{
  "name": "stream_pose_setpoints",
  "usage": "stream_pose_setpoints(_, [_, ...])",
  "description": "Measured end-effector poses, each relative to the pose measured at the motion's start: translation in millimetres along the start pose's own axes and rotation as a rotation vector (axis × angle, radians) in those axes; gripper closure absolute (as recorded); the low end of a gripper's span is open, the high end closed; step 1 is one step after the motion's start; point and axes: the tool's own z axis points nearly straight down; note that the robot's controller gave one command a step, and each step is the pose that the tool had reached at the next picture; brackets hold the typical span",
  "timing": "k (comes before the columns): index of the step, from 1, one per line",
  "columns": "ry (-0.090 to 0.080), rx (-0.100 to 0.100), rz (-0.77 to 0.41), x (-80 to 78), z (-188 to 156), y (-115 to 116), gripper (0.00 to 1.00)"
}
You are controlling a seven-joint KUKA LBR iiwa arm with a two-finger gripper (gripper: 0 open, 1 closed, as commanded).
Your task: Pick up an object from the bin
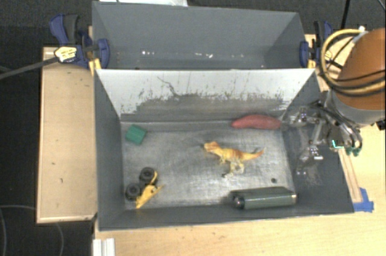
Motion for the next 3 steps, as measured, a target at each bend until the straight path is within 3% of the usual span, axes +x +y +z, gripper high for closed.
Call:
stream_pose_setpoints(1, [-0.008,0.001,-0.004,-1.7,-4.1,0.5,0.0])
stream_pose_setpoints(2, [-0.013,0.002,-0.082,-16.8,68.7,39.5,0.0])
stream_pose_setpoints(3, [-0.006,0.0,-0.12,-45.1,63.6,81.5,0.0])
